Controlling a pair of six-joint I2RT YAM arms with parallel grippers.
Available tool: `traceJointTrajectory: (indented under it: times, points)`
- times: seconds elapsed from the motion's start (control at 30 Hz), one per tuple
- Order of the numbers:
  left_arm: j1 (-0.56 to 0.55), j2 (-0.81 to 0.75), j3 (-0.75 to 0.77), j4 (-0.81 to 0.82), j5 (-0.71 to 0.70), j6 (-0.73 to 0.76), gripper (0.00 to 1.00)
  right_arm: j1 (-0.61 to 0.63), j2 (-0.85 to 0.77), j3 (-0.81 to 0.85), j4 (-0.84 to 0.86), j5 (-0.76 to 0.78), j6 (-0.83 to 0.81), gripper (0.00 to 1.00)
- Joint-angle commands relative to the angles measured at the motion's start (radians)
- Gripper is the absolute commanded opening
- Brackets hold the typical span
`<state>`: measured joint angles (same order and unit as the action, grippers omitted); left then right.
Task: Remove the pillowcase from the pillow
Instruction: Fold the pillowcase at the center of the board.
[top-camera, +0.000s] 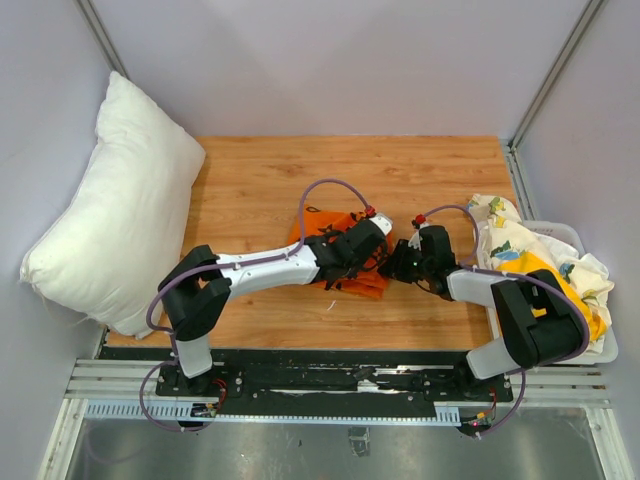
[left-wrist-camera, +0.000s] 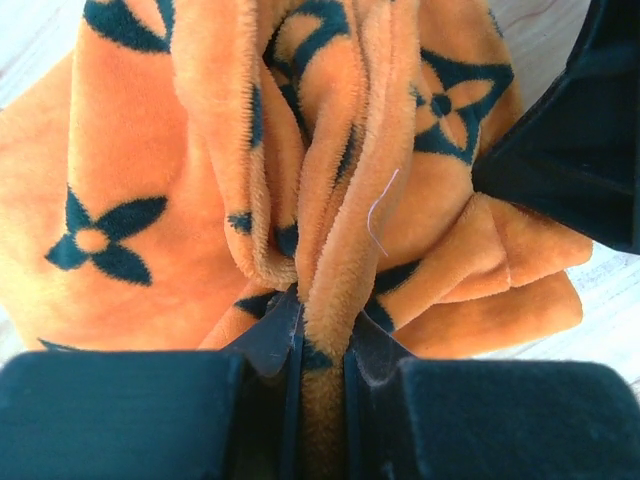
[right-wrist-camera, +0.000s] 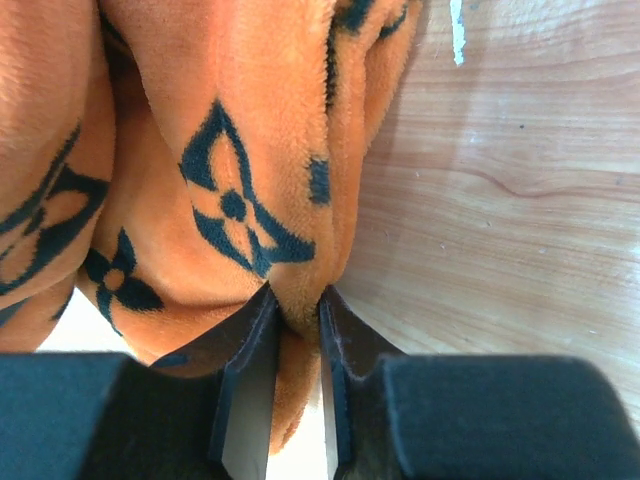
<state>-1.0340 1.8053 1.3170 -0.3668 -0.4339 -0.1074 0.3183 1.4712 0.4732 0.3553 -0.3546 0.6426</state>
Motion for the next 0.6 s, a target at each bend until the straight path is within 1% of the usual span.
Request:
traceJointTrajectory:
  times: [0.0, 0.2, 0.3, 0.37, 0.4, 0.47, 0.5, 0.57]
  points:
    - [-0.008, -0.022, -0.039, 0.115, 0.002, -0.075, 0.07, 0.012, 0.008, -0.003, -0.052, 0.019, -0.006, 0.23]
    - [-0.007, -0.066, -0.108, 0.231, 0.044, -0.121, 0.11, 0.011, -0.074, -0.008, -0.106, 0.033, -0.016, 0.23]
    - [-0.007, -0.100, -0.130, 0.289, 0.094, -0.128, 0.12, 0.012, -0.108, -0.008, -0.135, 0.043, -0.024, 0.24]
    - [-0.007, -0.111, -0.132, 0.317, 0.144, -0.127, 0.16, 0.011, -0.115, -0.006, -0.143, 0.048, -0.026, 0.26]
    - [-0.006, -0.112, -0.130, 0.326, 0.164, -0.127, 0.24, 0.012, -0.115, -0.005, -0.144, 0.048, -0.027, 0.27]
    - [-0.006, -0.117, -0.133, 0.337, 0.209, -0.128, 0.48, 0.012, -0.113, -0.005, -0.149, 0.045, -0.025, 0.28]
    - [-0.007, -0.125, -0.144, 0.345, 0.223, -0.131, 0.64, 0.012, -0.116, -0.007, -0.150, 0.043, -0.025, 0.28]
    - [-0.005, -0.167, -0.185, 0.381, 0.248, -0.134, 0.83, 0.013, -0.132, -0.012, -0.159, 0.046, -0.023, 0.29]
